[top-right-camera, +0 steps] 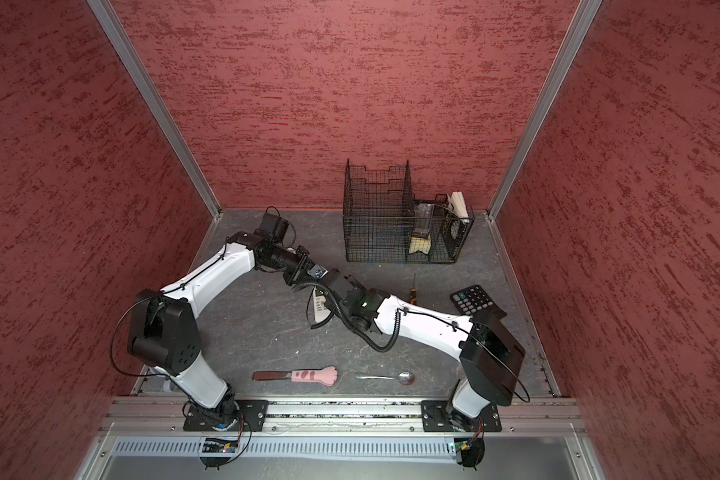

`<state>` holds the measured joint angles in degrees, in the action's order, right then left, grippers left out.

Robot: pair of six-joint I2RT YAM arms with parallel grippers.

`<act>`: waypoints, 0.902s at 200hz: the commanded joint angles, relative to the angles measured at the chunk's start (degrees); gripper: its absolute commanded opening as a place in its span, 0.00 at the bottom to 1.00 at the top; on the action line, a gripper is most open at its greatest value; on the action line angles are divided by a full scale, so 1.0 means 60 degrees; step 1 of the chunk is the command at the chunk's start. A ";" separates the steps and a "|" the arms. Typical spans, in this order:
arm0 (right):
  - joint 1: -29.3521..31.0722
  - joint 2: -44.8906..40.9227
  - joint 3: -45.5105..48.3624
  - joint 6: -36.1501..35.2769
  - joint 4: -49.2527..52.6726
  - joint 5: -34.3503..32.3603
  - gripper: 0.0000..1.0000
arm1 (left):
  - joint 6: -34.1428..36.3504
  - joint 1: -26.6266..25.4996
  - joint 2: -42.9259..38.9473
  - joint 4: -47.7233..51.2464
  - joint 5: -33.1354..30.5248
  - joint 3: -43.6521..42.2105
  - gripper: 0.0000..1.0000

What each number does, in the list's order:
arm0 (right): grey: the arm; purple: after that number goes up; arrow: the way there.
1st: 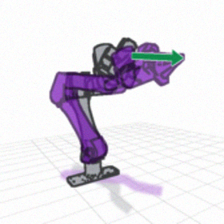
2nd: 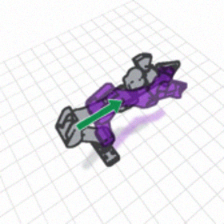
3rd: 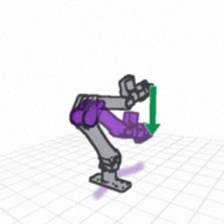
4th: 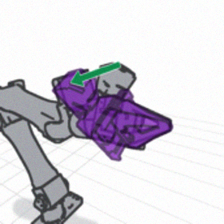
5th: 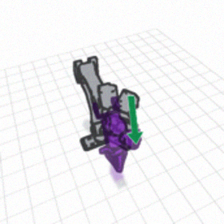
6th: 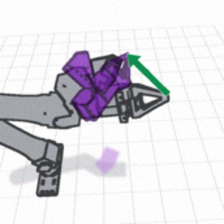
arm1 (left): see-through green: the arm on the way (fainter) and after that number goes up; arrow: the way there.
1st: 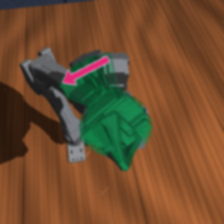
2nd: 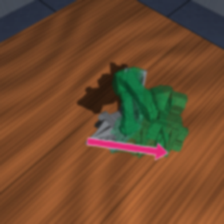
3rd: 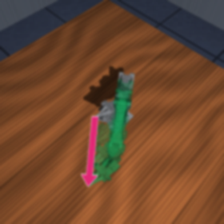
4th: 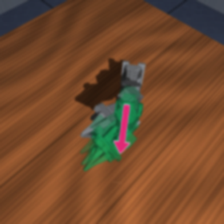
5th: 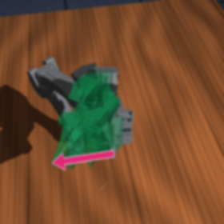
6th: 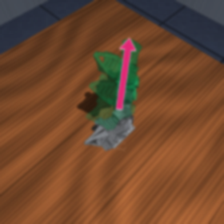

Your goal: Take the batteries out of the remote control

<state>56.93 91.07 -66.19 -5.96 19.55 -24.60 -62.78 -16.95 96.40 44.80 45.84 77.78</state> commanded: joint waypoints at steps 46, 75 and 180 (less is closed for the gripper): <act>0.0046 -0.1560 0.0903 0.1282 -0.0102 0.0411 0.57 | -0.0613 0.0587 -0.0364 -0.2639 0.0807 -0.0477 0.00; 0.0045 -0.2761 0.1579 0.2313 0.0150 0.0599 0.58 | -0.1196 0.0727 -0.0559 -0.4822 0.0828 -0.1344 0.00; -0.2023 -0.3397 0.0751 0.8166 -0.0535 0.3482 0.46 | -0.4148 0.0074 -0.0805 -1.6650 -0.0665 -0.5659 0.00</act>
<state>48.16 69.69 -60.16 32.45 20.08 -12.12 -84.88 -15.55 92.31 -37.15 43.44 44.12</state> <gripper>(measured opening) 0.471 0.183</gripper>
